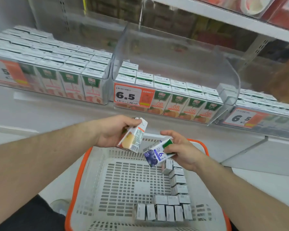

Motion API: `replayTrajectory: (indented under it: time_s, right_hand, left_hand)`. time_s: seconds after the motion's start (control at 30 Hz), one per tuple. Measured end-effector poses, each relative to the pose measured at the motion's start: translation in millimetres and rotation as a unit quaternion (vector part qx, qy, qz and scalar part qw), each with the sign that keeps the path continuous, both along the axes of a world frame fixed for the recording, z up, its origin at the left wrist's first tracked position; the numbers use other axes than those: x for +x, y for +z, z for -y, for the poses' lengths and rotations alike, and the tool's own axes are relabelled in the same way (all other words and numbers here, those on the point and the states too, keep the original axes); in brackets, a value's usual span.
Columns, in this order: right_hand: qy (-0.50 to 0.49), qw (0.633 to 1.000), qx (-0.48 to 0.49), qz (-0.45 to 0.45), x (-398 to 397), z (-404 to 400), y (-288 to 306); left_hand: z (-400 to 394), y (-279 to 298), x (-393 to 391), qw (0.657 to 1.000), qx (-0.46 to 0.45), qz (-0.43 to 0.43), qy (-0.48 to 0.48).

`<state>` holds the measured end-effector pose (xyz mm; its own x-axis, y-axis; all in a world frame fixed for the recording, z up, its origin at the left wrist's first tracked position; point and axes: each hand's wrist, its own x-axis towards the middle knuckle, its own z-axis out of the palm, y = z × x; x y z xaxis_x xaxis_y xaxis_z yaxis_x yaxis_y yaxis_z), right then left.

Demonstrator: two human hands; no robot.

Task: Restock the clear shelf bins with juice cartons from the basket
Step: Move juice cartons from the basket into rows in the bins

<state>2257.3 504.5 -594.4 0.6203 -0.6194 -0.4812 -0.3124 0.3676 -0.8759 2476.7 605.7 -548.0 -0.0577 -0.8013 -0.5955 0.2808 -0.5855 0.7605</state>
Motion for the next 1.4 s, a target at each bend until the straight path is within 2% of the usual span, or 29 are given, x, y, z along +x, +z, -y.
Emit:
replayTrajectory:
  time_s: [0.1, 0.23, 0.3, 0.37, 0.43, 0.53, 0.6, 0.67, 0.77, 0.83, 0.9, 1.0, 1.1, 1.27, 1.4]
  right_hand:
    - [0.023, 0.999, -0.017, 0.045, -2, -4, 34]
    - [0.082, 0.990, -0.111, 0.033, -12, -9, 76]
    - [0.138, 0.963, -0.231, -0.025, -21, -8, 92]
    - [0.186, 0.915, -0.348, -0.083, -30, -8, 103]
    - [0.193, 0.891, -0.400, -0.092, -37, -7, 106]
    - [0.178, 0.885, -0.425, -0.070, -44, -5, 102]
    - [0.188, 0.863, -0.462, -0.084, -44, -1, 103]
    - [0.190, 0.842, -0.497, -0.087, -41, 0, 106]
    - [0.173, 0.835, -0.518, -0.073, -43, 2, 105]
    - [0.167, 0.833, -0.524, -0.055, -48, 4, 103]
    - [0.156, 0.836, -0.526, -0.026, -53, 6, 102]
    - [0.129, 0.847, -0.515, 0.014, -61, 10, 99]
    - [0.091, 0.843, -0.530, 0.021, -75, 13, 102]
    - [0.041, 0.807, -0.589, -0.021, -107, 4, 119]
    - [0.000, 0.779, -0.617, -0.110, -121, -1, 135]
  left_hand:
    - [-3, 14, -2, 0.997, -0.047, 0.024, 0.052]
    - [-3, 30, -10, 0.993, -0.081, 0.012, 0.085]
    - [-2, 36, -18, 0.992, -0.084, 0.018, 0.094]
    - [-1, 42, -27, 0.990, -0.089, 0.017, 0.105]
    - [0, 45, -35, 0.990, -0.094, 0.005, 0.106]
    - [2, 46, -47, 0.991, -0.064, -0.013, 0.115]
    - [6, 42, -52, 0.992, -0.039, 0.034, 0.115]
    - [10, 38, -59, 0.986, -0.057, 0.129, 0.087]
    - [17, 39, -68, 0.930, -0.145, 0.335, -0.054]
    - [20, 37, -78, 0.897, -0.172, 0.371, -0.166]
    - [23, 36, -92, 0.864, -0.191, 0.416, -0.211]
    - [29, 36, -104, 0.837, -0.222, 0.460, -0.196]
    - [36, 35, -113, 0.810, -0.252, 0.500, -0.172]
    - [45, 34, -132, 0.750, -0.280, 0.578, -0.162]
    - [62, 53, -161, 0.740, -0.297, 0.591, -0.120]
